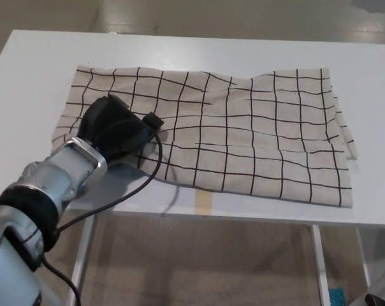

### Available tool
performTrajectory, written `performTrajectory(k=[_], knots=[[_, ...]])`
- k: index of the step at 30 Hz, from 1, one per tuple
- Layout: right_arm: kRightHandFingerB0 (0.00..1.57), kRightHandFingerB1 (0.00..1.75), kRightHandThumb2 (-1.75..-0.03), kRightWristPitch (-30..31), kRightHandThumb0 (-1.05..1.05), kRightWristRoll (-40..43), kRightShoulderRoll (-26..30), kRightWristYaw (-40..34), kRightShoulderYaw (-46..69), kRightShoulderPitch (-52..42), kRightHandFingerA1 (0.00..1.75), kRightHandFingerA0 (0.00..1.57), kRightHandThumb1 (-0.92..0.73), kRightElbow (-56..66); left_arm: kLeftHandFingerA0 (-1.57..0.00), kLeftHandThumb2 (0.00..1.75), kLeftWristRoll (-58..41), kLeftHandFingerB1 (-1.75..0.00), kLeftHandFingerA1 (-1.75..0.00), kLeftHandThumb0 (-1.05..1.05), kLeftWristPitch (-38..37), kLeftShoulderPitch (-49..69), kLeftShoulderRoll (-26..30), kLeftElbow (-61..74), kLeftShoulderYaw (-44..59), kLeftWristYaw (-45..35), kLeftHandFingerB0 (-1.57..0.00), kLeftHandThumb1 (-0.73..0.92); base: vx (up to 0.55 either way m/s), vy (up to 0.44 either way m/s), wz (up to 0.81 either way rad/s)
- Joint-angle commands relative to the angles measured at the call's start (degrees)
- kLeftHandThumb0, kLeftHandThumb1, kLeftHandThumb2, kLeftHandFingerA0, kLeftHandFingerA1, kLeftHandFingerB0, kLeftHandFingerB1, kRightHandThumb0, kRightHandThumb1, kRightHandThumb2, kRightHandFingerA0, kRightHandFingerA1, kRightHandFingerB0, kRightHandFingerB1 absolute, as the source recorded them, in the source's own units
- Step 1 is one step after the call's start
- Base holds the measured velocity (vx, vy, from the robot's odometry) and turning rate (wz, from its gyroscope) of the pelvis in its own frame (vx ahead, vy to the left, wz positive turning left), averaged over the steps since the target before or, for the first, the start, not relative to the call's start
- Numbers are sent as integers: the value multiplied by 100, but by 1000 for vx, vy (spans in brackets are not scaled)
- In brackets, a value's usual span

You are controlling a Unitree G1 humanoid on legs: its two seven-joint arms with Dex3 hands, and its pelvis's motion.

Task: Use the left hand to fold a white towel with checkered patterns in half.

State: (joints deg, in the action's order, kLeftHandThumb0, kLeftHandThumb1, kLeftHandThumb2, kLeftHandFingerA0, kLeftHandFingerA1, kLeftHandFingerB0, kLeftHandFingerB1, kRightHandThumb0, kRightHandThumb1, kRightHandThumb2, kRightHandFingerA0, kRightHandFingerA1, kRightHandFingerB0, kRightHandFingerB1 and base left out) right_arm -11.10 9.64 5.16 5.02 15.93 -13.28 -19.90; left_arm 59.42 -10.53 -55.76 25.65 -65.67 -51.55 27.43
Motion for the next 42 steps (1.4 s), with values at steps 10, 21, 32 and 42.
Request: performTrajectory(k=[10,21,32,42], knots=[[47,37,-58,35,-42,37,5,-41,40,40,49,50,-59,-95,-84,55,1022,-50,-171,-31,-610,-1389,734,-21,-567,1537,-89,48,0,0,0],[53,38,-58,-63,-43,-55,20,-59,-3,47,49,53,-59,-126,-98,54,1166,-141,-159,-26,-651,-2252,254,-78,-834,2174,-90,47,0,0,0],[56,39,-58,-64,-44,-71,91,-7,-43,58,45,50,-59,-46,-95,55,1383,-74,-167,-30,-976,-2569,-535,106,-1194,2102,-111,44,0,0,0],[63,43,-58,-40,-45,-22,111,17,-24,138,47,53,-59,-64,-88,54,2256,-172,-175,-30,-1645,-2750,-1218,158,-2453,2664,-75,48,0,0,0]])
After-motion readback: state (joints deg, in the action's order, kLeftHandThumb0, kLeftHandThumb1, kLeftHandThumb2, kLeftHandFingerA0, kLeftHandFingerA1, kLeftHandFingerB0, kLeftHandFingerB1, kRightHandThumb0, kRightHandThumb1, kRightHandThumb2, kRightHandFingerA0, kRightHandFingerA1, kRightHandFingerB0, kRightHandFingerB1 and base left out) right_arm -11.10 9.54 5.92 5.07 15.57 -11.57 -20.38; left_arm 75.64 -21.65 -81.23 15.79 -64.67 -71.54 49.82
